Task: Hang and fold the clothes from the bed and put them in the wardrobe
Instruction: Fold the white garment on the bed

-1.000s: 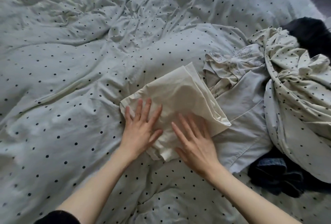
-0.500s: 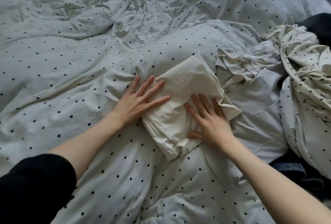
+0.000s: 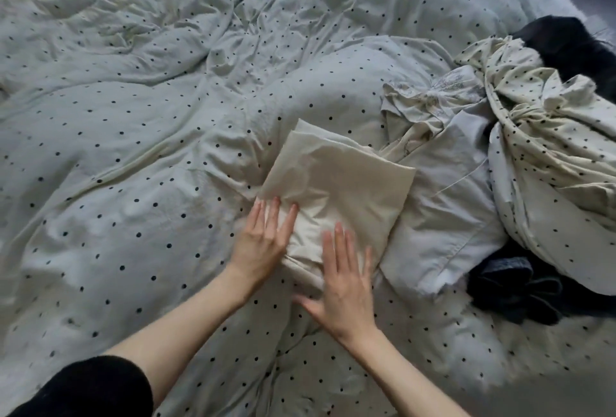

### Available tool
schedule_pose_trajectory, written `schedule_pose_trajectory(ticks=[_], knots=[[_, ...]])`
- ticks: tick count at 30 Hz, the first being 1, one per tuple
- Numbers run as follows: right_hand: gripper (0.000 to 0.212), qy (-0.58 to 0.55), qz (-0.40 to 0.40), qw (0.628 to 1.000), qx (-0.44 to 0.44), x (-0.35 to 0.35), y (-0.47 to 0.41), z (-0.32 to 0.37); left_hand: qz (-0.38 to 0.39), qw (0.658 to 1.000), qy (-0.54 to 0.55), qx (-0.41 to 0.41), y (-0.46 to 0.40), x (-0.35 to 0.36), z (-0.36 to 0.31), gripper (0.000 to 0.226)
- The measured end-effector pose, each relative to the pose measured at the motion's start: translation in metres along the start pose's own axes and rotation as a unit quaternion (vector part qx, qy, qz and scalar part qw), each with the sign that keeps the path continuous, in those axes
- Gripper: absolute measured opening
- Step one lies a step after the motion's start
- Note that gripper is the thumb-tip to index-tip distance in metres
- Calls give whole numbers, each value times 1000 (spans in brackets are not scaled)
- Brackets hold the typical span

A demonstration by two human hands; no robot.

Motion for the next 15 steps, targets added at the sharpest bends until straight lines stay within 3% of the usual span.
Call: schedule_pose_trajectory(ticks=[5,8,11,15], knots=[[119,75,19,997,0,32,-3,-5,95,990,43,-92,55,5,-15,50],[87,128,-26,991,-25,39,-19,-6,85,989,32,-115,53,11,-12,51],[56,171,-96,979,-52,33,-29,-9,58,995,16,-85,46,16,-14,48],[37,187,-143,969,-75,14,-31,-4,75,991,75,-79,41,19,-9,56]])
Point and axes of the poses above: each hand's wrist, its own y-axis away from the middle knuckle, its own x-axis out of the palm, z = x × y, the point moved 7 cm from there along -y, towards the middle knuckle, and after that the axes turned 3 degrees about z, right-handed, at the moved point
